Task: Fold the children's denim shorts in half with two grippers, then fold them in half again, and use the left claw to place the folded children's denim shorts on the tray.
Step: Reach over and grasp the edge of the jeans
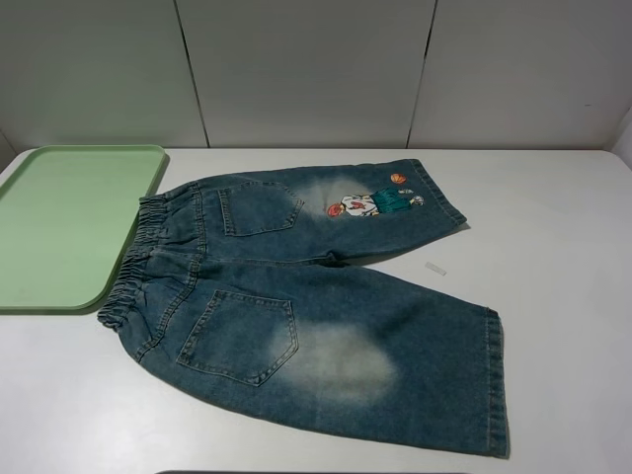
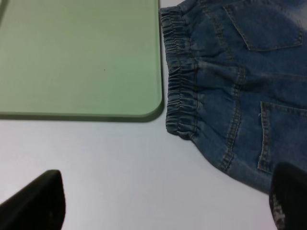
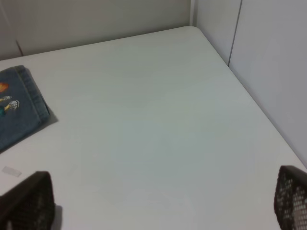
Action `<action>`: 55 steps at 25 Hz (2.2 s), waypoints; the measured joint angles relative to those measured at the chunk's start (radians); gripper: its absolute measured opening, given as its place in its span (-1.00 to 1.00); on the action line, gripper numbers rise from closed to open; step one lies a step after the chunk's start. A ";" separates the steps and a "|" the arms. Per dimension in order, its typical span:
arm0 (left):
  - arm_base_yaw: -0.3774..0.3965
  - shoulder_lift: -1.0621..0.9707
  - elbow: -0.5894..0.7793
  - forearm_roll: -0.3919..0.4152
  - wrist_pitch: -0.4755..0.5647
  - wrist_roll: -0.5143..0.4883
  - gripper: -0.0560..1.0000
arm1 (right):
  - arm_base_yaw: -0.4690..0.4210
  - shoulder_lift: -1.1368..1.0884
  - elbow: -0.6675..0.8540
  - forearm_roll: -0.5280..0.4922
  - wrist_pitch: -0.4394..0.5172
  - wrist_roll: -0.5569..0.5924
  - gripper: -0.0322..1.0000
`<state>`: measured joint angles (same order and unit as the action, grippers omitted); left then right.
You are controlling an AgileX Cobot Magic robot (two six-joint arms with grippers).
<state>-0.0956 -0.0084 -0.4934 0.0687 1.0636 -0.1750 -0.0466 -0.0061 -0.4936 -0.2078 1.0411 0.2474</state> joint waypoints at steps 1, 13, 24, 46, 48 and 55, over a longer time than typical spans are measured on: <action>0.000 0.000 0.000 0.000 0.000 0.000 0.70 | 0.000 0.000 0.000 0.000 0.000 0.000 0.41; 0.000 0.000 0.000 0.000 0.000 0.000 0.70 | 0.000 0.000 0.000 0.000 0.000 0.000 0.41; 0.000 0.000 0.000 0.000 -0.001 0.000 0.70 | 0.000 0.000 0.000 0.000 0.000 0.000 0.41; 0.000 0.008 -0.008 -0.003 0.014 0.014 0.70 | 0.000 0.000 0.000 0.000 0.000 -0.019 0.41; 0.000 0.056 -0.031 -0.003 0.037 0.045 0.70 | 0.000 0.007 -0.001 0.000 0.000 -0.030 0.41; 0.000 0.346 -0.181 -0.001 0.102 0.292 0.70 | 0.000 0.226 -0.081 0.008 0.002 -0.156 0.41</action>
<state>-0.0956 0.3372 -0.6747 0.0678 1.1651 0.1169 -0.0466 0.2203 -0.5741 -0.2002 1.0428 0.0909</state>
